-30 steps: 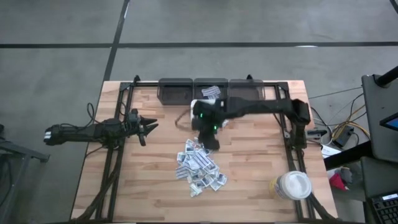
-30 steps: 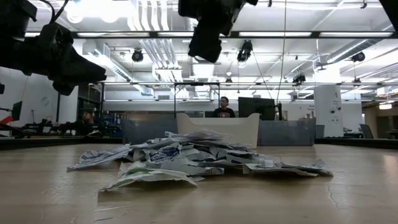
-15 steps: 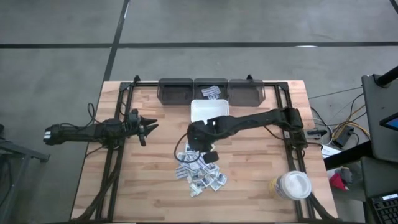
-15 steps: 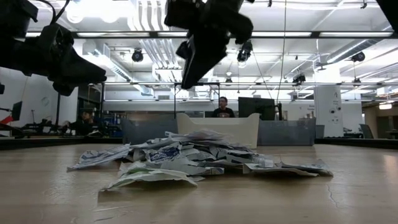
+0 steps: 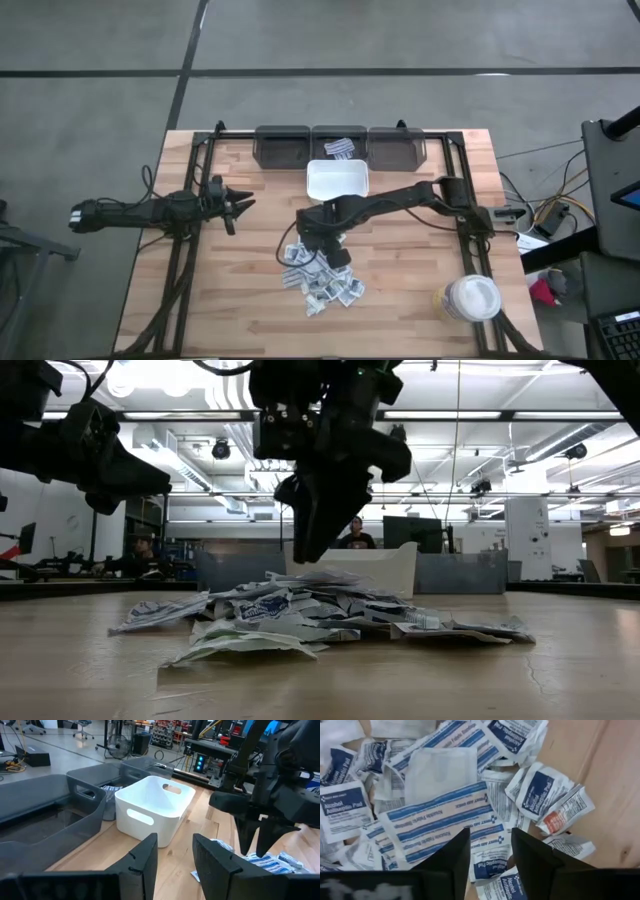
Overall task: Pick & Place First Aid Supplies
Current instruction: Put the blue bandage into the middle black bin
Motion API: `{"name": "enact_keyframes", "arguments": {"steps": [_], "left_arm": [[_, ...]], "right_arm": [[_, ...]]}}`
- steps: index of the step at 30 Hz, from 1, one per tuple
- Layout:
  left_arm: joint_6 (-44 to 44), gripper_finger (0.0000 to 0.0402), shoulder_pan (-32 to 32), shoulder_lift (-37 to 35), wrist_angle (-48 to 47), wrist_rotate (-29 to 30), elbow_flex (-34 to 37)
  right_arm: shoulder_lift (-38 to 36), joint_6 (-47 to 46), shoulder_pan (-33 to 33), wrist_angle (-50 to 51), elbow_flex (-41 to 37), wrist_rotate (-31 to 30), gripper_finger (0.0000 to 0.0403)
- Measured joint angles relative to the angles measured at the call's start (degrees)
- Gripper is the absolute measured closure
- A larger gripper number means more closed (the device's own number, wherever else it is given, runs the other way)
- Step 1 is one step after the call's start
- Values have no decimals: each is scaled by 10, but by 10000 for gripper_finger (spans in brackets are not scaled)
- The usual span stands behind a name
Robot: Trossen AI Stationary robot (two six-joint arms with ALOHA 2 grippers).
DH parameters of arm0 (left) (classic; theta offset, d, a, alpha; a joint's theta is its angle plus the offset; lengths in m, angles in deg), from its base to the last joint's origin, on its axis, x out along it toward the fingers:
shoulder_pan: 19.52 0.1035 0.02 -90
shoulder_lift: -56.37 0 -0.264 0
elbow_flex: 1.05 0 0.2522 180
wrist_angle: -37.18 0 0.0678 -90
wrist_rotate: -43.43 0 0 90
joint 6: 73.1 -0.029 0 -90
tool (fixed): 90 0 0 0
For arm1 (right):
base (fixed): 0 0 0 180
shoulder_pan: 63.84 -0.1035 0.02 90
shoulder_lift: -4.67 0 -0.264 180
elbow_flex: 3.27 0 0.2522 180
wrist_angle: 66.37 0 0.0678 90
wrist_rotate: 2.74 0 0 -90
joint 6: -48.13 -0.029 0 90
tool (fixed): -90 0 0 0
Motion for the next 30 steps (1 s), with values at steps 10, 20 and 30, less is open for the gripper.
{"name": "enact_keyframes", "arguments": {"steps": [10, 20, 30], "left_arm": [[0, 278, 0, 4, 0, 0, 0], [0, 278, 0, 5, 0, 0, 0], [0, 278, 0, 7, 0, 0, 0]], "right_arm": [[4, 13, 23, -3, 0, 20, 246], [12, 11, 38, -6, 0, 74, 246], [17, 9, 38, -3, -1, 85, 247]]}}
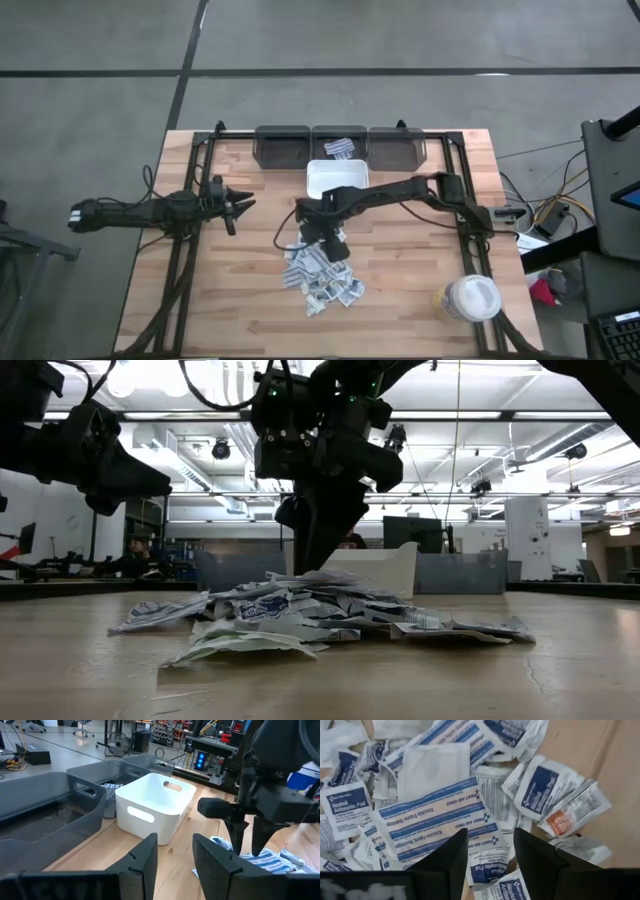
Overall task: Pick & Place First Aid Supplies
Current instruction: Put the blue bandage into the middle black bin
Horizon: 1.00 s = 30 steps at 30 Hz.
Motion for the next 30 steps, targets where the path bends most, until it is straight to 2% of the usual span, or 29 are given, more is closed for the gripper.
{"name": "enact_keyframes", "arguments": {"steps": [30], "left_arm": [[-2, 278, 0, 5, 0, 0, 0]], "right_arm": [[14, -18, 0, 7, -1, 31, 269]]}}
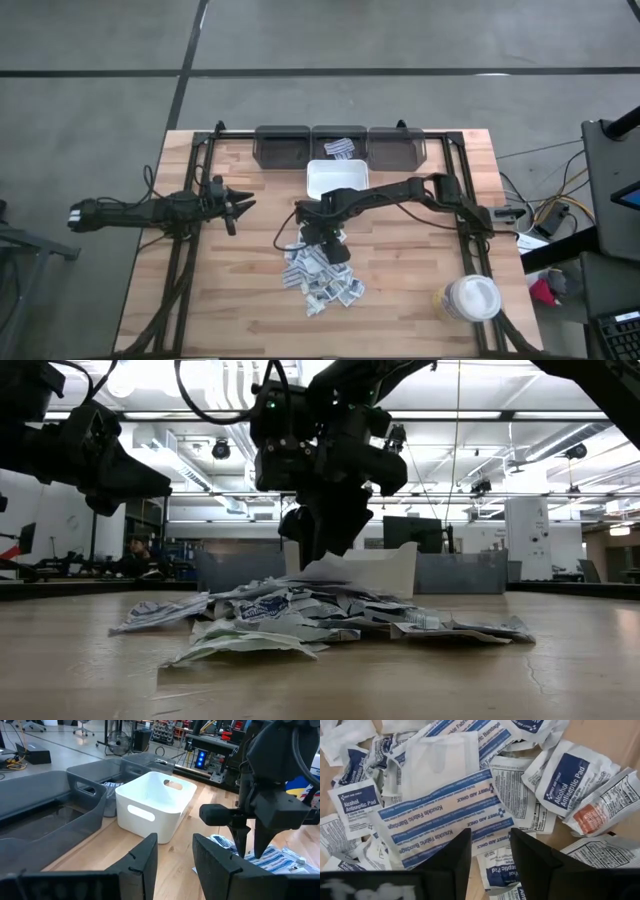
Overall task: Pick & Place First Aid Supplies
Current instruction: Put the blue bandage into the middle black bin
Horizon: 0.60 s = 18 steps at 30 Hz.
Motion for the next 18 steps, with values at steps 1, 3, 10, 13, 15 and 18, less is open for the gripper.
{"name": "enact_keyframes", "arguments": {"steps": [1, 3, 10, 13, 15, 18], "left_arm": [[0, 278, 0, 0, 0, 0, 0], [0, 278, 0, 0, 0, 0, 0], [0, 278, 0, 0, 0, 0, 0], [0, 278, 0, 0, 0, 0, 0], [0, 278, 0, 0, 0, 0, 0], [0, 278, 0, 0, 1, 0, 1]], "right_arm": [[-1, 0, 1, 1, 2, 0, 268], [-4, 0, 1, 1, 4, 0, 263], [-28, 0, -2, 42, 5, 1, 251], [-32, 0, -13, 77, 5, 2, 250], [-32, 1, -27, 95, 5, 2, 252], [-32, 13, -49, 98, 3, 2, 256]]}}
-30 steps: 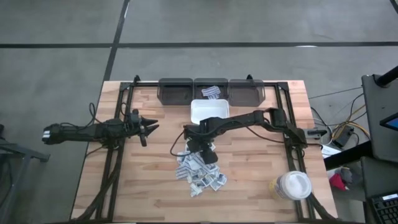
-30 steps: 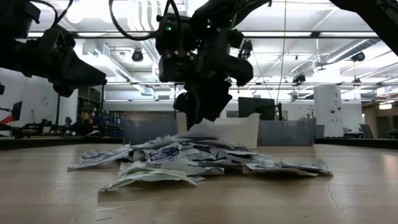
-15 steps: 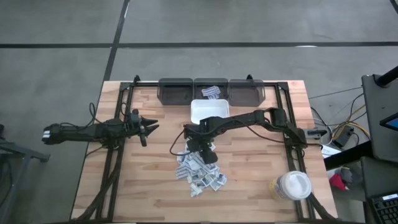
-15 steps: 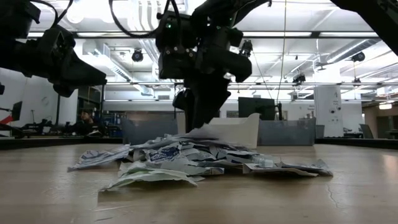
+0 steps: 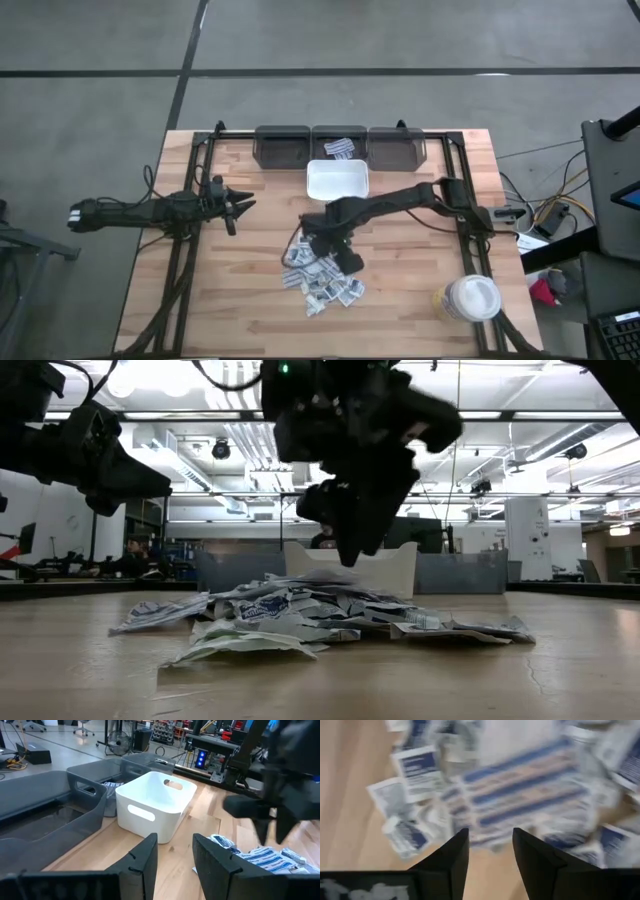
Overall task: Pick & Place First Aid Supplies
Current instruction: Put the blue bandage into the middle black bin
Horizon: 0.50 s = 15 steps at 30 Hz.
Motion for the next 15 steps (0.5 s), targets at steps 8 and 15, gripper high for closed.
{"name": "enact_keyframes", "arguments": {"steps": [8, 15], "left_arm": [[0, 278, 0, 3, 5, 0, 2], [1, 278, 0, 4, 5, 0, 3]], "right_arm": [[0, 0, -30, -11, -1, -88, 245], [0, -28, -41, -12, -1, -97, 234]]}}
